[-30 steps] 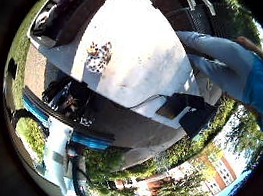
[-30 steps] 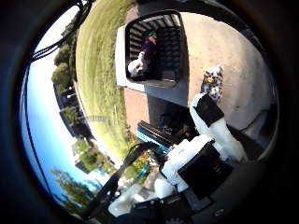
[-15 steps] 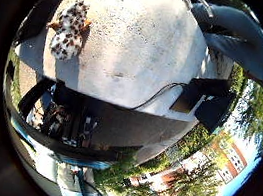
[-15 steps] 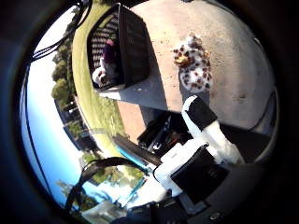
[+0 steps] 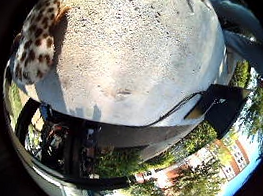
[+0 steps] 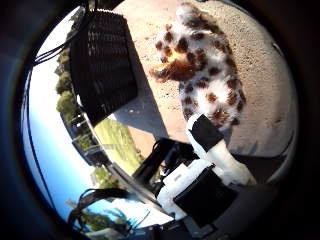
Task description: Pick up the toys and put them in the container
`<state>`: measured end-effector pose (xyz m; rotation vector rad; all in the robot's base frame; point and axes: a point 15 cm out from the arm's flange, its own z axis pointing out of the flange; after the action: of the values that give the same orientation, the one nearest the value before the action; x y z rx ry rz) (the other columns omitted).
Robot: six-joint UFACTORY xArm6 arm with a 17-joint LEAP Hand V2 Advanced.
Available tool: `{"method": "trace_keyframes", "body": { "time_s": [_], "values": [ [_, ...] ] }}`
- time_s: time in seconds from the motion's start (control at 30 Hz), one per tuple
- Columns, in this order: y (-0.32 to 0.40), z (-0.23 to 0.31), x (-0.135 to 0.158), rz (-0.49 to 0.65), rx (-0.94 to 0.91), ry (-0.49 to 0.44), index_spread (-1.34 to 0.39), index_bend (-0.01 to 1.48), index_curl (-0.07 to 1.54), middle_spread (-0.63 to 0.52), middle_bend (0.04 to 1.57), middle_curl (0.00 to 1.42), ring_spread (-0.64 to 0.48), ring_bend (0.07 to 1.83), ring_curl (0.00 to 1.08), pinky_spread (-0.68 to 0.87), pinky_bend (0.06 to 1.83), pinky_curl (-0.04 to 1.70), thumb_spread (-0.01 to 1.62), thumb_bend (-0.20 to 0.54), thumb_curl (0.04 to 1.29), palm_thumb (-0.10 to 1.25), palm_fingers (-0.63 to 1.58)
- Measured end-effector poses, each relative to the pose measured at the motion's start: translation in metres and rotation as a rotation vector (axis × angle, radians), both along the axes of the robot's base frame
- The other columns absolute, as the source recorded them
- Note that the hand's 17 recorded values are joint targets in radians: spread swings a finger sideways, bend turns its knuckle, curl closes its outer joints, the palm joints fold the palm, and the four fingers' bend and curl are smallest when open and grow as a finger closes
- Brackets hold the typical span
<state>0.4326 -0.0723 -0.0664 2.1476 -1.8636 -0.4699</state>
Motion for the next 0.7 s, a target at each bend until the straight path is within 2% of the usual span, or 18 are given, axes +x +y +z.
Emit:
{"method": "trace_keyframes", "body": {
  "time_s": [0.1,0.17,0.2,0.3,0.43,0.7],
  "values": [
    [0.006,-0.009,-0.001,0.017,-0.007,0.013,-0.06,0.16,0.25,0.07,0.21,0.34,0.29,0.46,0.33,0.45,0.60,0.28,1.15,-0.024,0.36,0.60,0.31],
    [0.016,-0.012,-0.002,0.043,-0.007,0.021,-0.09,0.14,0.23,0.01,0.32,0.38,0.26,0.63,0.37,0.45,0.67,0.29,1.14,-0.019,0.36,0.62,0.64],
    [0.021,-0.013,-0.002,0.055,-0.007,0.024,-0.10,0.14,0.22,0.00,0.35,0.39,0.25,0.66,0.37,0.45,0.69,0.29,1.14,-0.015,0.36,0.64,0.71],
    [0.029,-0.020,-0.008,0.073,-0.005,0.044,-0.21,0.12,0.19,-0.04,0.55,0.48,0.20,0.89,0.46,0.44,0.83,0.34,1.13,-0.015,0.37,0.67,1.08],
    [0.037,-0.023,-0.010,0.093,-0.004,0.054,-0.32,0.16,0.17,-0.10,0.78,0.62,0.11,1.14,0.59,0.42,0.93,0.44,1.12,-0.005,0.40,0.74,1.06],
    [0.025,0.022,0.016,0.073,-0.011,-0.034,-0.58,0.37,0.13,-0.19,0.99,0.84,-0.02,1.28,0.72,0.33,1.25,0.64,1.09,0.046,0.52,0.99,1.07]
  ]
}}
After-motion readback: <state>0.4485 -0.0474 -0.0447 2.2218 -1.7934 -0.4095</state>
